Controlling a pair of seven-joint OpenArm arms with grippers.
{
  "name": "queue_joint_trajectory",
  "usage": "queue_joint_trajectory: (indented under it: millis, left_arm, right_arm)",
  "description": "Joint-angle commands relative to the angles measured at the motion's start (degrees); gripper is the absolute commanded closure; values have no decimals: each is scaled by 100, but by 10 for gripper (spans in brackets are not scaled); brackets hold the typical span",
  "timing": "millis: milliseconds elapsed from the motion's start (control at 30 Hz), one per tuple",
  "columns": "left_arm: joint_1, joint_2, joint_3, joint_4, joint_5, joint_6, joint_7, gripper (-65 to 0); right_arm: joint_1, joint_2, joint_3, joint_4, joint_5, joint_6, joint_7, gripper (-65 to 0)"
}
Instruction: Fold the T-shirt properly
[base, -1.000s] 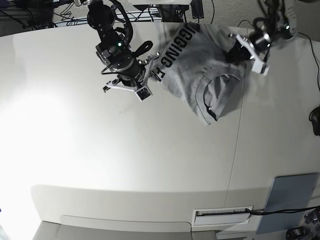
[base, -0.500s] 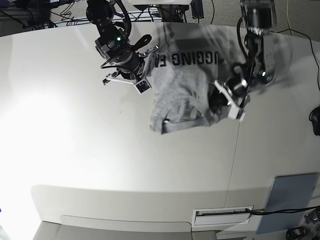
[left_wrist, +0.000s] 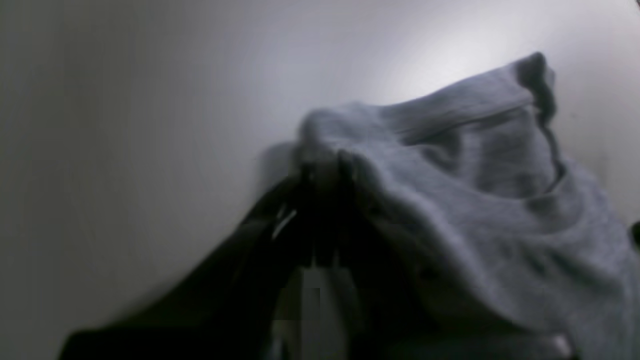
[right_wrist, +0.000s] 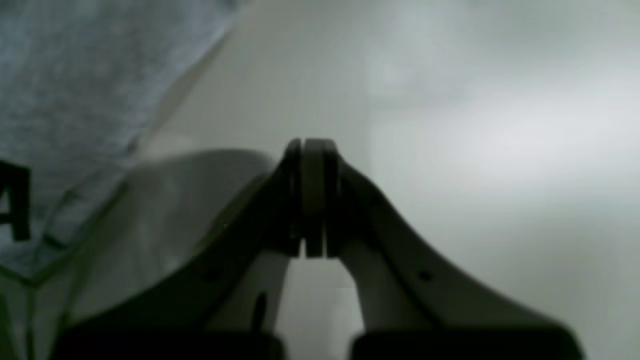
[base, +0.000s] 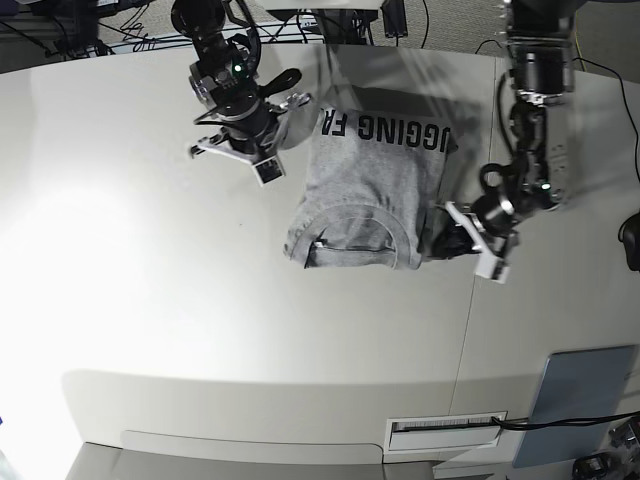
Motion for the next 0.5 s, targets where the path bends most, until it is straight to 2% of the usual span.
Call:
queue_joint_trajectory:
  millis: [0, 133, 200, 367, 467]
  left_arm:
    - [35, -149, -22, 219, -111, 31, -50, 0]
    - [678, -525, -44, 828, -92, 586, 7, 0]
    - [1110, -647, -181, 1185, -92, 662, 4, 0]
    - [2304, -627, -1038, 1987, -219, 649, -13, 0]
    - [3088, -621, -1665, 2295, -597, 254, -17, 0]
  right_arm:
    - [-9, 44, -4, 203, -63, -37, 35, 0]
    - [-94, 315, -4, 503, -192, -483, -90, 0]
    - [-195, 498, -4, 686, -201, -680, -138, 0]
    - [-717, 1023, -4, 1300, -308, -1049, -319, 0]
    - [-1257, 1228, -4, 1692, -815, -1303, -435, 0]
